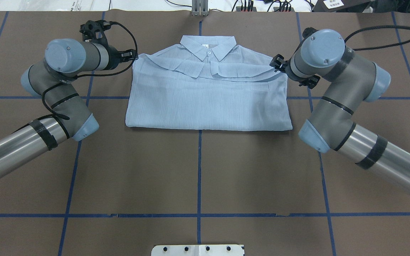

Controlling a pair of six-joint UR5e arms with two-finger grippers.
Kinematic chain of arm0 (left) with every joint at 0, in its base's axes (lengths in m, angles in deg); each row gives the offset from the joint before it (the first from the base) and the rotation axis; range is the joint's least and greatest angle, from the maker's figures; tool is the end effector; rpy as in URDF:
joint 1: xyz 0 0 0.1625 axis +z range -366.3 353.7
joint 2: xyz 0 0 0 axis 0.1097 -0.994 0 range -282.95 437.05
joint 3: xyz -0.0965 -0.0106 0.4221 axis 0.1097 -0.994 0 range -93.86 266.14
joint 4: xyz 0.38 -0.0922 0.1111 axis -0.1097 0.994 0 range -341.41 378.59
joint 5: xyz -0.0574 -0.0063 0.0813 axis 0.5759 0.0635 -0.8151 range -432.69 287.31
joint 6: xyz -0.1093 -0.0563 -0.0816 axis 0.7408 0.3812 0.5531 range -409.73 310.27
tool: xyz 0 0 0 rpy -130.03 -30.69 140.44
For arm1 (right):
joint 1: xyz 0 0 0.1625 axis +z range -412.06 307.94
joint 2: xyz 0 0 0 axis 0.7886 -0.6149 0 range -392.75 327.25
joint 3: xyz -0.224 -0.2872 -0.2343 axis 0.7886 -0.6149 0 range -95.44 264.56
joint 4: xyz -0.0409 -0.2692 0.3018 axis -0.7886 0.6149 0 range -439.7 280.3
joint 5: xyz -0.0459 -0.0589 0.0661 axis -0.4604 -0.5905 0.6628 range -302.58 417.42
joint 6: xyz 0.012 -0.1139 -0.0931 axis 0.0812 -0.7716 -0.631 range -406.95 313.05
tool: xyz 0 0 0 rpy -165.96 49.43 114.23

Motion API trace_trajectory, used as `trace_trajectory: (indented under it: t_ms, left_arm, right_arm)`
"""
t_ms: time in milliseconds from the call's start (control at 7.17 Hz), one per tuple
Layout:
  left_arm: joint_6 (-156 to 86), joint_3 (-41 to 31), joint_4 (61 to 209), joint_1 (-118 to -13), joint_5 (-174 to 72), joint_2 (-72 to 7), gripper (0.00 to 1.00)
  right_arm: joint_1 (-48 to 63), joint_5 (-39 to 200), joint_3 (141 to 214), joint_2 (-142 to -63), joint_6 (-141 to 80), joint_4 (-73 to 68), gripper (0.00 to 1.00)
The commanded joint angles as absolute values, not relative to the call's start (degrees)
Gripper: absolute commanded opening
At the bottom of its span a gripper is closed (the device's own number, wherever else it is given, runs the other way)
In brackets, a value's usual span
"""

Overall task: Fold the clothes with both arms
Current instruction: 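Move the right gripper down to the folded edge nearest the robot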

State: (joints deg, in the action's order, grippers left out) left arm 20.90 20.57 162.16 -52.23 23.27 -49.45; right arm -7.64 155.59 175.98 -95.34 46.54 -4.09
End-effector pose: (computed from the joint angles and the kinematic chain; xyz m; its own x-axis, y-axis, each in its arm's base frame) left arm 0.4772 -0.6626 0.4001 0.4860 -0.0277 -0.8735 0.5170 0.8150 0.2618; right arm -0.4275 -0.5760 0.3999 0.4816 0.5563 0.6772 -0.6538 0.7426 -0.1451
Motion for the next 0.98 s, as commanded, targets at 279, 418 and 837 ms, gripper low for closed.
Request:
trace_trajectory:
  t_ms: [279,418,837]
  left_arm:
    - [16.8,20.5,164.9,-53.0,23.3,-47.8,0.67]
    - [15.2,20.5,165.5,-53.3,23.1,-47.7,0.67]
    - [16.0,18.4,166.2,-53.2,23.1,-46.3,0.67]
  right_arm:
    - [-14.4,155.2,181.8,-100.6,65.2,-4.0,0.96]
    - [-15.4,155.3,182.2,-100.6,66.9,-4.1,0.93]
    - [-17.8,155.4,186.4,-104.7,68.9,-4.0,0.91]
